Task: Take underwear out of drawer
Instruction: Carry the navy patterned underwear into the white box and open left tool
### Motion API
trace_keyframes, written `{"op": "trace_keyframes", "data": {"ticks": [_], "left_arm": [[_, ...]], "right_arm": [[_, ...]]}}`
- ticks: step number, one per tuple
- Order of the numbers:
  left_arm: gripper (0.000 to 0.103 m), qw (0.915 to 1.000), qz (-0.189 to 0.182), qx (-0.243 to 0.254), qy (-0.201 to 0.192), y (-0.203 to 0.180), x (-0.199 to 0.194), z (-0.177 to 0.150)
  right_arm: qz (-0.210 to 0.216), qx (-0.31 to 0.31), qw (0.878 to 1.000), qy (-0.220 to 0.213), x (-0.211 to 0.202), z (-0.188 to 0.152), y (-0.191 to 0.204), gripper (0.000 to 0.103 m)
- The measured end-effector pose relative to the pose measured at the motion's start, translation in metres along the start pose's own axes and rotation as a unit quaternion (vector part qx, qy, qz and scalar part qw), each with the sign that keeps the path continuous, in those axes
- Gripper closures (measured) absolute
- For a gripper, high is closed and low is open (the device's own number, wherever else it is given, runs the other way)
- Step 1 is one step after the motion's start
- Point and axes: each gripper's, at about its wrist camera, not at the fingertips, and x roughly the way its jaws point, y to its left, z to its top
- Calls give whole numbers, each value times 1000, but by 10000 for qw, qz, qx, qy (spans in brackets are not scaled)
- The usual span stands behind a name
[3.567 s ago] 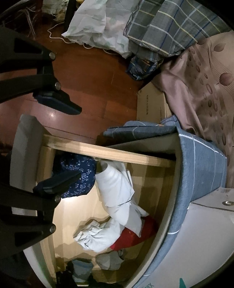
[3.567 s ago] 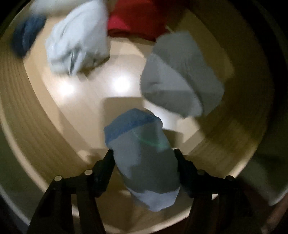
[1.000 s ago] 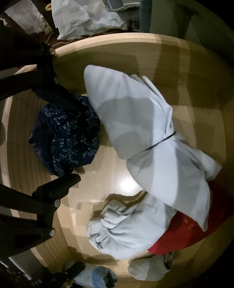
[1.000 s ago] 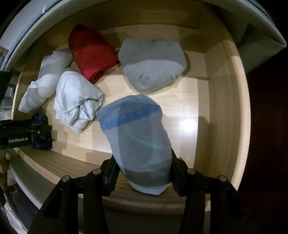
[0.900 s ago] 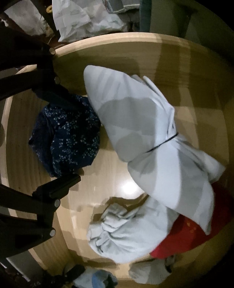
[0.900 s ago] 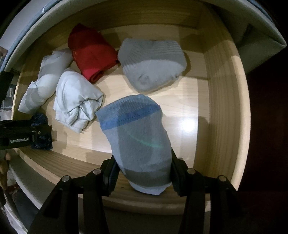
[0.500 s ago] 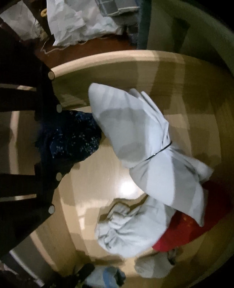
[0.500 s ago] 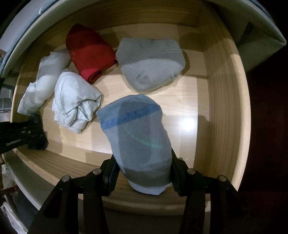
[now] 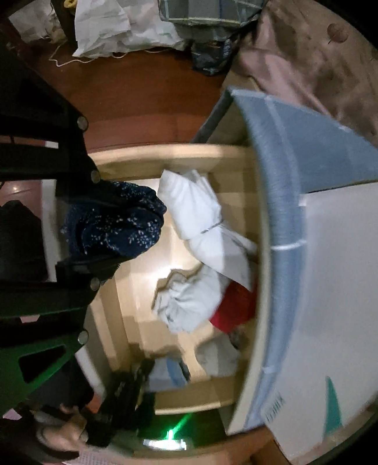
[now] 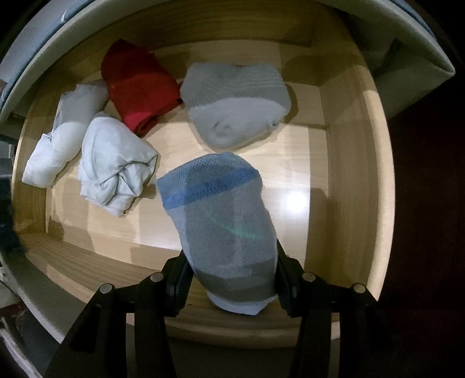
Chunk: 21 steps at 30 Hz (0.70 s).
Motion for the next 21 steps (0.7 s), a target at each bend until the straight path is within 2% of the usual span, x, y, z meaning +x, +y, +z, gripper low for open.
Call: {"op": "trace_keyframes", "data": {"ticks": [6,8,10,11,12,15,18,21], "left_arm": [[77,9968,-416,-47,-687,24,-56,-12],[77,9939,-545,21,-959,23,-80,-10],[77,9875,-693,138,-1411,19,-115,-9],[77,9833,-761,176,-1646,18,-132,-8],[77,9751,-873,256,-2024,16,-157,-6],[77,9549,-941,440,-2782,8,-203,5],[77,9386,-657,643,-3325,-5,-227,27],[77,9298,-275,904,-3558,-21,-226,58]], "right_arm": [[-128,74,9999,-21,2,-1,4,57],[-157,71,9998,-29,4,-2,7,57],[-195,76,9998,-39,3,-3,9,57],[-212,65,9997,-42,3,-3,11,57],[-219,52,9997,-42,3,-4,12,57],[-201,76,9998,-57,2,-5,13,57],[-175,89,9998,-51,1,-6,13,57],[-156,94,9998,-70,3,-7,15,57]]}}
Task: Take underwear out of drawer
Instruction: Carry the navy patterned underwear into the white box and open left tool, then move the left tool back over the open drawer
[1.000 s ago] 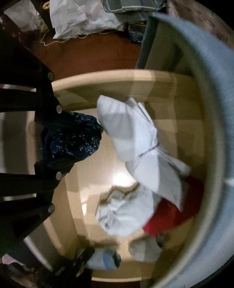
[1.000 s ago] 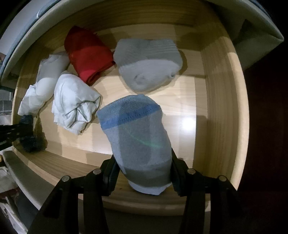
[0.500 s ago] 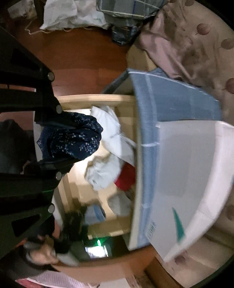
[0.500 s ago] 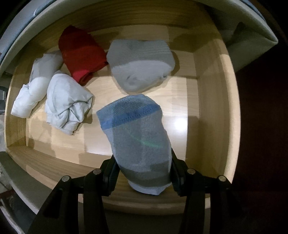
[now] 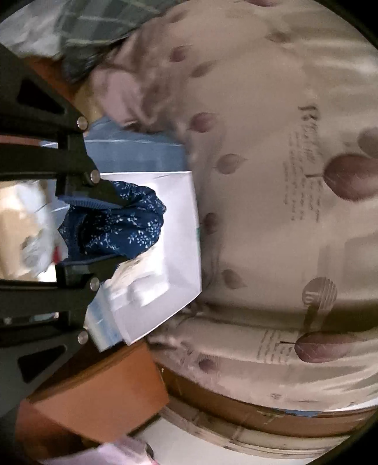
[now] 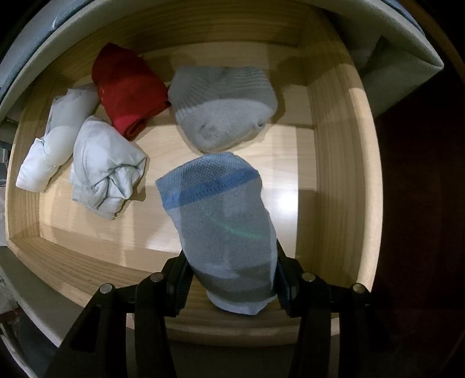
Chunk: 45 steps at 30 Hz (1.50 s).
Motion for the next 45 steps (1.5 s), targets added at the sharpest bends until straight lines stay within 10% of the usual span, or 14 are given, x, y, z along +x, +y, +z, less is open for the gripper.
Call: {"op": "trace_keyframes", "data": {"ticks": [15,21,33,45], "left_arm": [[72,9893,533,-146,1347,20,161,-6],[44,9886,574,-343,1351,24,163,-10],[43,9941,735,-316,739,33,74,-17],[43,9789,1248,-589,1508,14,61,-174]], "right_arm": [[34,-66,10000,23,3,4,-1,57],[42,-92,9999,0,4,6,-1,57],[23,-43,10000,-62,13,8,13,57],[-202,-205,9990,-349,13,8,24,57]]}}
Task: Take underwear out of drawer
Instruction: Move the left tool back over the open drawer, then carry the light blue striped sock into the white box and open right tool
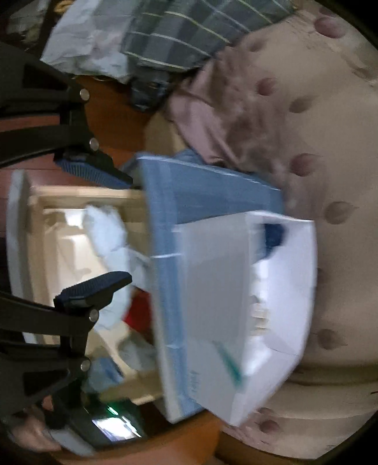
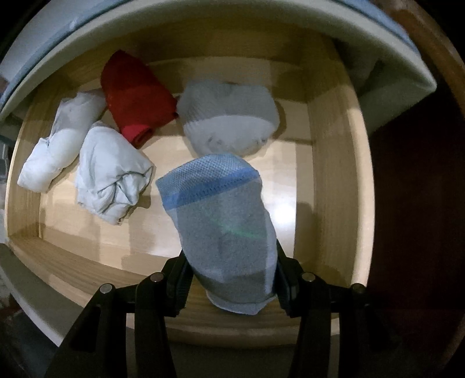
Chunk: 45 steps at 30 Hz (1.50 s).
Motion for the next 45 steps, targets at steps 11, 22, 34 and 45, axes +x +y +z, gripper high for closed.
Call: {"op": "trace_keyframes", "data": {"ticks": [11,22,34,45], "left_arm": [[43,9989,411,76,197,-37,55,-70],[43,9985,70,-485,246,-25,64,-71],[43,9994,-99,-272,201,-36,68,-70],[43,9984,-180,-511,174,-25,68,-71]], "right_arm": [[-66,-182,9991,-387,-9,-5,22,57],[-45,-356,9980,-525,-9,-2,35,57],[-197,-427,9974,-550,-21,-7,21,57],[-125,-445,9971,-604,-25,-11,16,57]]}}
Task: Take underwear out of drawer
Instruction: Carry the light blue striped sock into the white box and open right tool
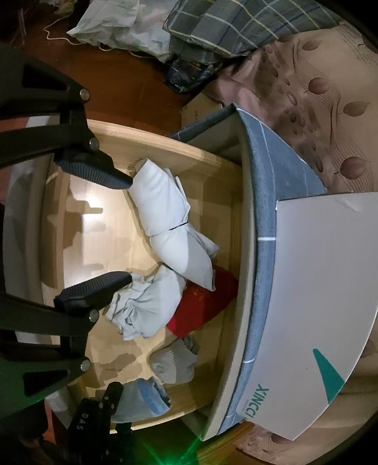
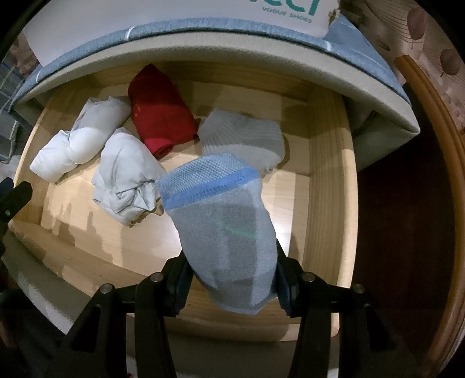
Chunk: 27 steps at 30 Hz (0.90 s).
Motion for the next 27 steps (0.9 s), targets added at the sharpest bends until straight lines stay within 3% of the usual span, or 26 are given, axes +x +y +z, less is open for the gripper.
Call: {"op": "trace_keyframes", "data": {"ticks": [5,16,22,27], "left_arm": [[43,9999,0,-120,-9,3,1,0],[43,9999,-20,-128,-17,5,0,1],[43,9999,8,-118,-28,3,1,1],[43,9999,-12,-151,-39,4,1,1]], "right_arm": [[229,-6,9996,-139,-19,2,-7,57],[502,-89,9926,-1106,-136,37,-27,57],[527,-76,9836,-1722,-205,82,-36,56],[421,-41,9808,-1903,-218,133,-34,56]]}}
